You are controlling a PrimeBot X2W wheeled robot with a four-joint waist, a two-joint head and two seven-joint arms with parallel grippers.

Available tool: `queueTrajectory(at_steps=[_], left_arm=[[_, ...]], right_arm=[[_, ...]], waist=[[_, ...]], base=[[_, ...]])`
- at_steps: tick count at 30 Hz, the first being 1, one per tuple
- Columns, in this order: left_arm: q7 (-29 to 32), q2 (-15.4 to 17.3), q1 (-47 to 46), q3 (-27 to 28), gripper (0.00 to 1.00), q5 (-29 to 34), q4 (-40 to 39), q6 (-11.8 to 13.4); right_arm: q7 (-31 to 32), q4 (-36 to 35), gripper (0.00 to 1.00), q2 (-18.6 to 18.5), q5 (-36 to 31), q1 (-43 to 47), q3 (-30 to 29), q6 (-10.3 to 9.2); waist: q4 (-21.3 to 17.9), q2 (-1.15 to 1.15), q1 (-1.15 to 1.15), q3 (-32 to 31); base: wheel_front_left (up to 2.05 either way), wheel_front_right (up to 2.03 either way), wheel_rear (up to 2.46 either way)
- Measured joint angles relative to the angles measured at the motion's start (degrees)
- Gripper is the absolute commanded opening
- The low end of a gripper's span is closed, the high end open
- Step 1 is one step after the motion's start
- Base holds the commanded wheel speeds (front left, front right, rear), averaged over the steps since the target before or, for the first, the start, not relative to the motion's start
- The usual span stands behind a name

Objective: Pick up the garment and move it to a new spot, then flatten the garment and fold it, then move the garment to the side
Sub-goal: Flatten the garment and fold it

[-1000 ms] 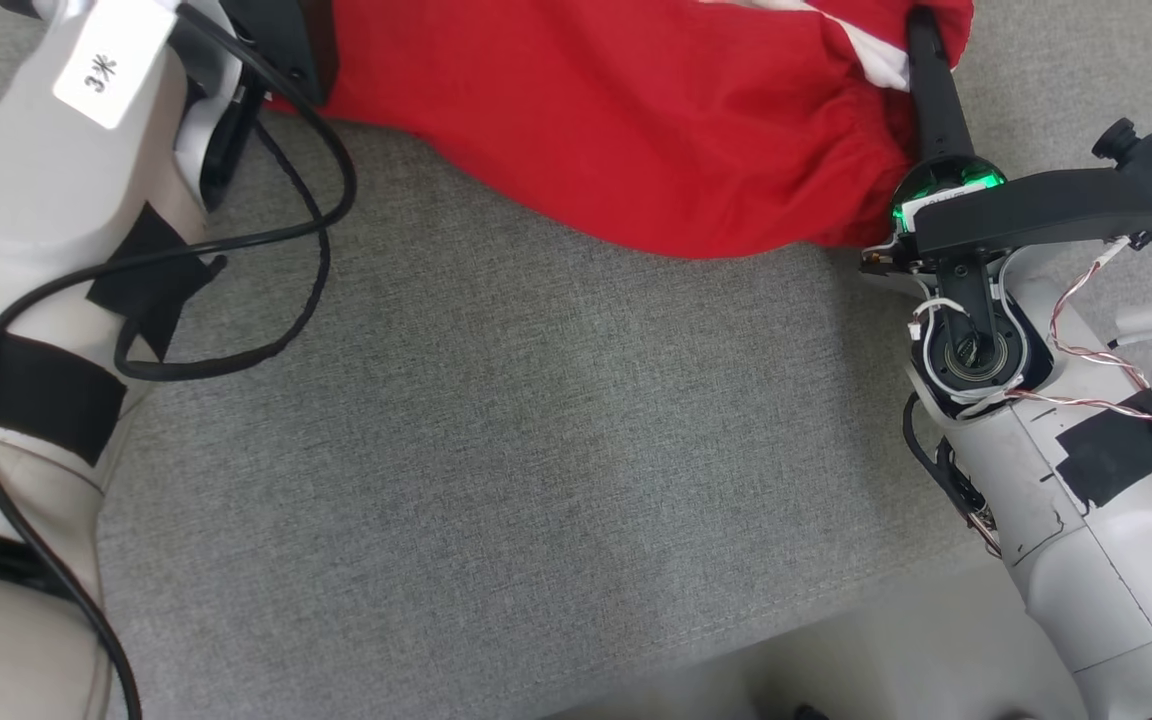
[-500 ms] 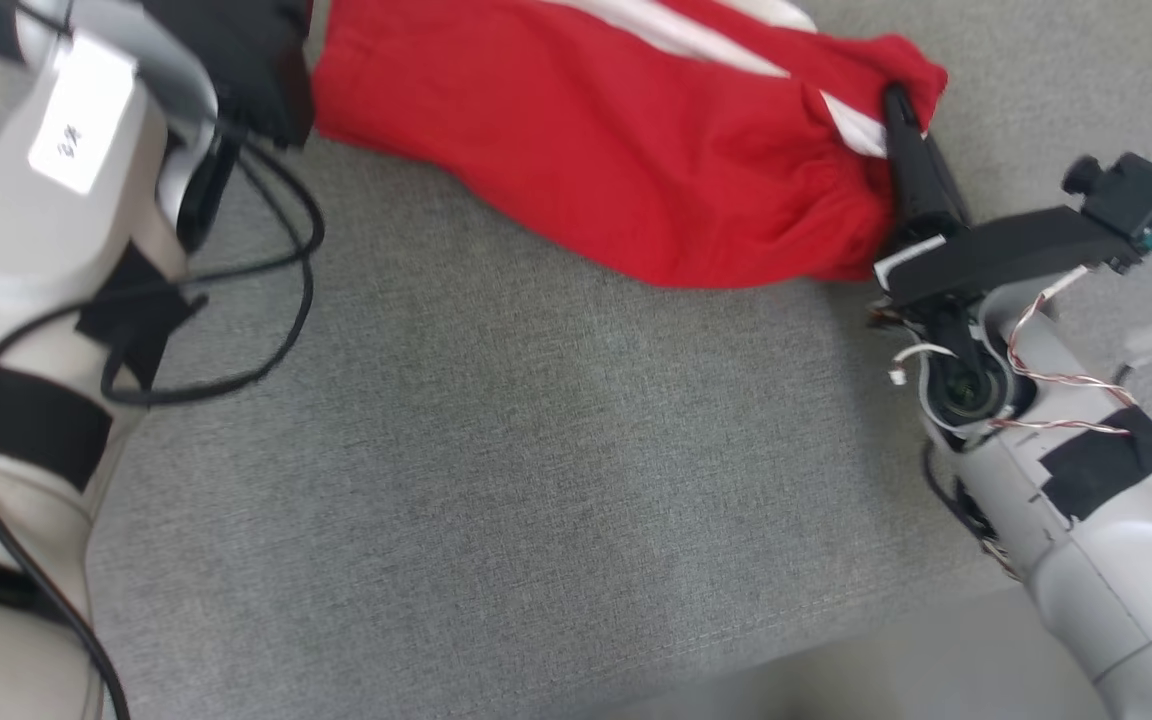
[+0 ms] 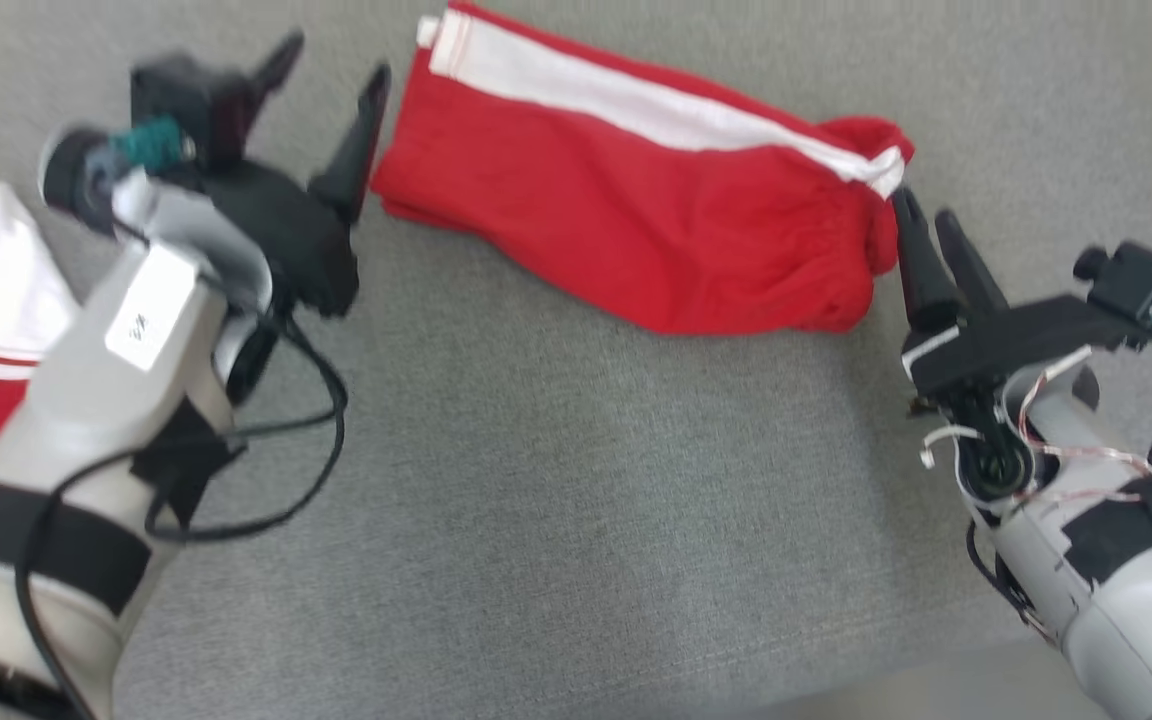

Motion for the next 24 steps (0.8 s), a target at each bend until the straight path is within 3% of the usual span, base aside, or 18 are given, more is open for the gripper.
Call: queueTrajectory(at_steps=[15,19,24], left_arm=[[0.0,3.8,17.5,1.3,1.0,-4.0,-11.7,0.0],[0.0,4.5,23.1,2.7,1.0,-4.3,-16.4,0.4],[0.0,5.8,30.9,3.9,1.0,-4.2,-22.8,3.5]], right_arm=[[-0.1,-1.9,1.0,-4.5,-6.1,10.5,1.8,-0.01],[-0.1,-4.6,1.0,-5.6,-9.0,14.0,0.9,-1.54],[-0.1,-9.6,1.0,-7.1,-12.3,18.9,-1.2,-4.61]], waist=[[1.6,-0.01,-0.01,-11.3],[2.1,-0.02,-0.01,-14.2],[2.9,-0.02,-0.02,-17.3]], base=[[0.0,0.0,0.0],[0.0,0.0,0.0],[0.0,0.0,0.0]])
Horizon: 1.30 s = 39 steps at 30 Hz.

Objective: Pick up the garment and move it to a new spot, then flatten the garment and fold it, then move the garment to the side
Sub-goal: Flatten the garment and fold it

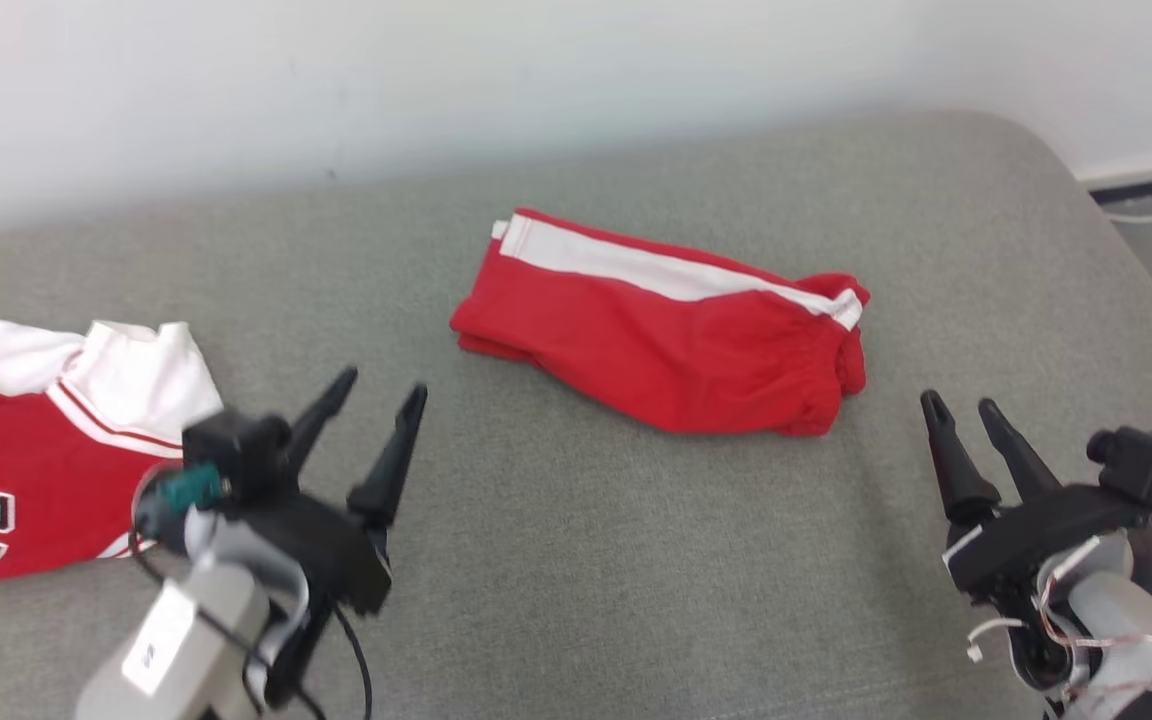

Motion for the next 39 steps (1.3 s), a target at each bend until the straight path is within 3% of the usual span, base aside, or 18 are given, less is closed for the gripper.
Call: queueTrajectory(at_steps=[7,12,29,35,39], left_arm=[[0.0,1.5,10.2,3.1,1.0,0.9,-7.9,5.6],[0.0,2.6,16.9,6.2,1.0,1.4,-13.5,9.2],[0.0,1.3,26.7,16.6,1.0,7.1,-24.6,11.1],[0.0,-0.6,26.7,16.9,1.0,9.4,-27.9,11.1],[0.0,-1.2,26.7,16.8,1.0,11.6,-29.4,11.1]], right_arm=[[0.0,-8.6,1.0,-2.2,-6.0,6.0,-4.4,-5.65],[-0.1,-14.7,1.0,-3.0,-9.4,10.0,-7.3,-7.58],[-0.2,-24.0,1.0,-2.1,-15.6,17.8,-16.0,-9.07],[-0.2,-22.3,1.0,-1.4,-14.2,17.5,-19.1,-9.04],[-0.2,-16.6,1.0,-0.7,-10.6,13.9,-21.5,-7.3]], waist=[[1.5,0.0,0.0,-3.0],[2.4,0.0,0.0,-4.0],[2.6,0.01,0.02,-2.6],[3.2,0.01,0.02,-1.4],[4.4,0.01,0.02,-0.1]], base=[[0.0,0.0,0.0],[0.0,0.0,0.0],[0.0,0.0,0.0],[0.0,0.0,0.0],[0.0,0.0,0.0]])
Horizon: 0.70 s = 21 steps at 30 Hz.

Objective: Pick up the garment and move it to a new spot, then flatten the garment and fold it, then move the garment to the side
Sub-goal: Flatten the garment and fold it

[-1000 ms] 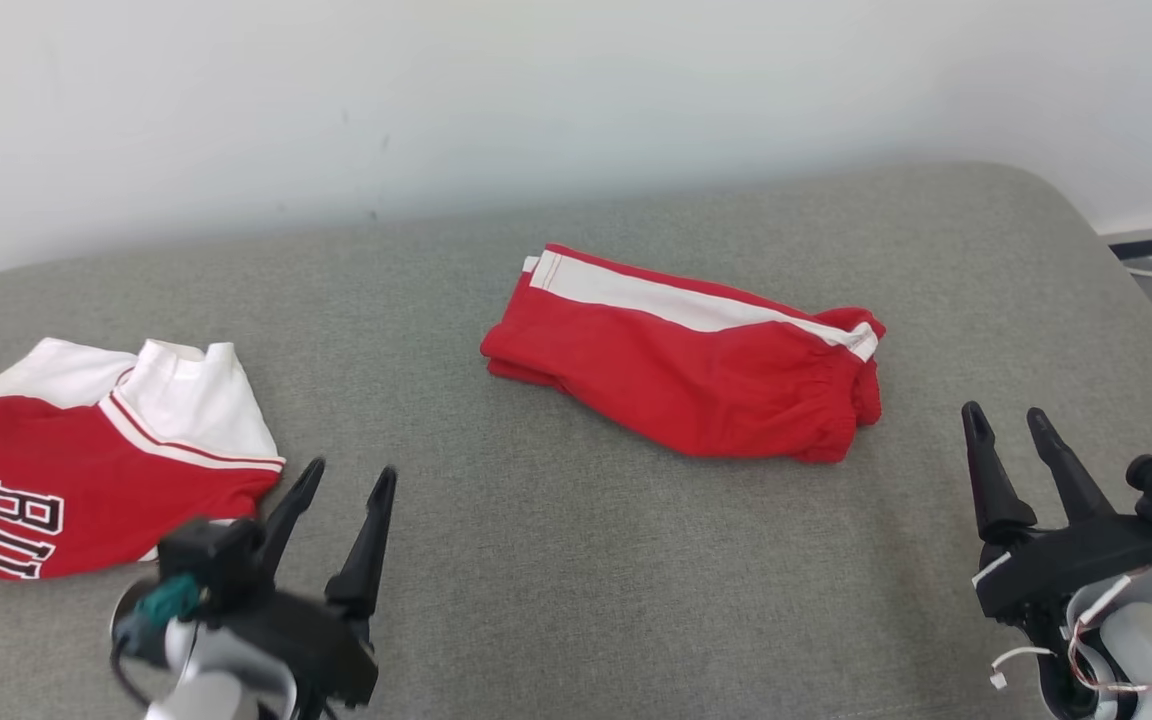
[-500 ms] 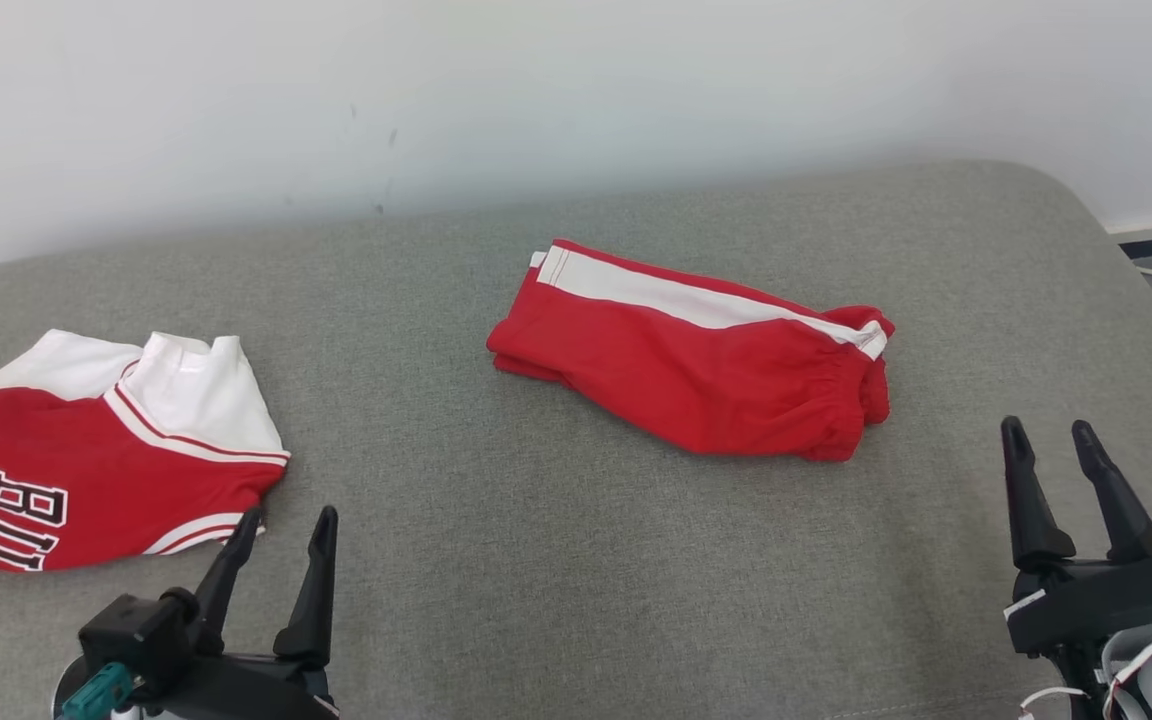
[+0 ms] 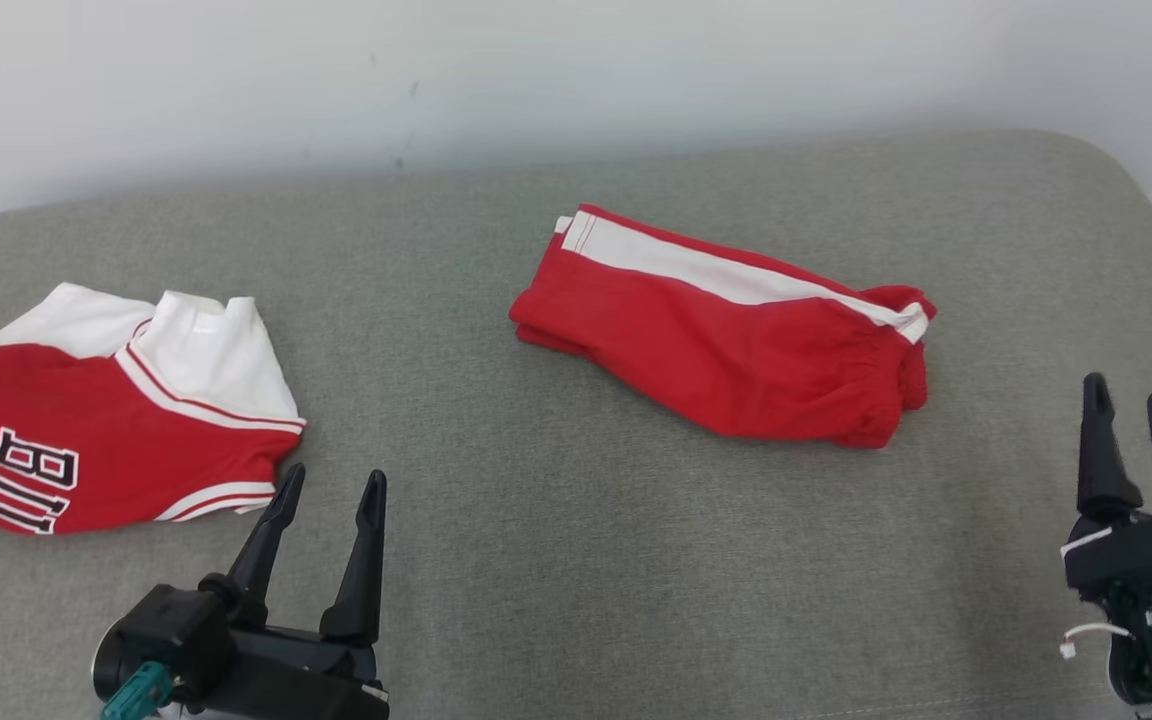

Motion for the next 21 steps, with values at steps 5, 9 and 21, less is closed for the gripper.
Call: queueTrajectory(at_steps=[5,9,21], left_arm=[[0.0,-0.5,-0.2,-0.2,1.0,1.0,-0.9,0.0],[0.0,-0.8,-0.5,-0.5,1.0,1.5,-1.3,0.0],[0.0,-1.6,-1.9,-0.7,1.0,3.0,-1.4,-0.5]], right_arm=[[0.4,6.5,1.0,1.3,4.3,-4.2,-1.0,2.44],[2.7,11.5,1.0,2.7,7.4,-6.7,-1.2,4.45],[10.9,25.2,1.0,3.3,10.2,-17.6,-0.6,6.43]], waist=[[1.9,0.0,0.0,1.3],[3.7,0.0,0.0,2.3],[8.5,0.0,0.0,5.7]], base=[[0.0,0.0,0.0],[0.0,0.0,0.0],[0.0,0.0,0.0]])
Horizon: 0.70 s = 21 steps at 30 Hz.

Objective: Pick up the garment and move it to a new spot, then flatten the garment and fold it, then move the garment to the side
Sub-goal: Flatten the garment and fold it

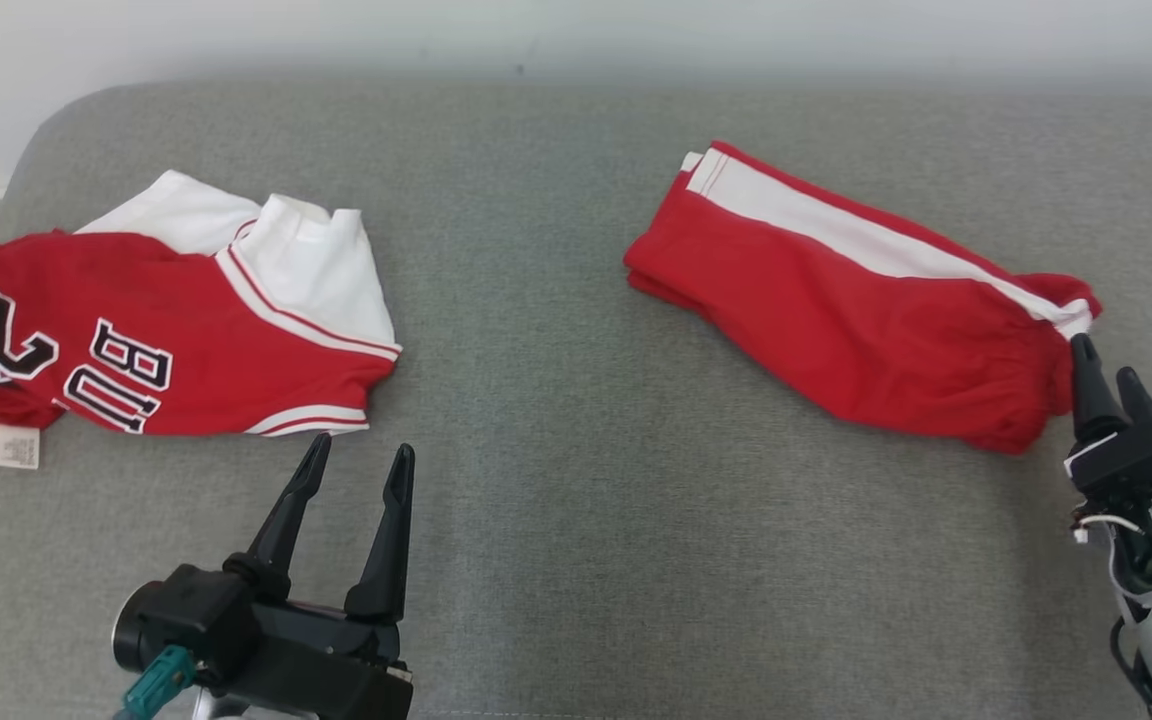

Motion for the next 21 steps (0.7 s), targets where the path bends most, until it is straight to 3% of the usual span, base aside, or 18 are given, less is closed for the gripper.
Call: queueTrajectory(at_steps=[10,21], left_arm=[[0.0,-0.2,-0.6,0.8,1.0,0.1,0.3,0.0],[0.0,-0.7,-0.6,0.7,1.0,0.7,0.8,-1.0]], right_arm=[[4.6,8.8,1.0,0.0,0.0,-4.9,0.8,-0.08],[5.7,14.8,1.0,0.3,0.5,-7.1,0.9,-0.08]], waist=[[2.1,0.0,0.0,2.0],[2.1,0.0,-0.01,2.6]], base=[[0.0,0.0,0.0],[0.0,0.0,0.0]])
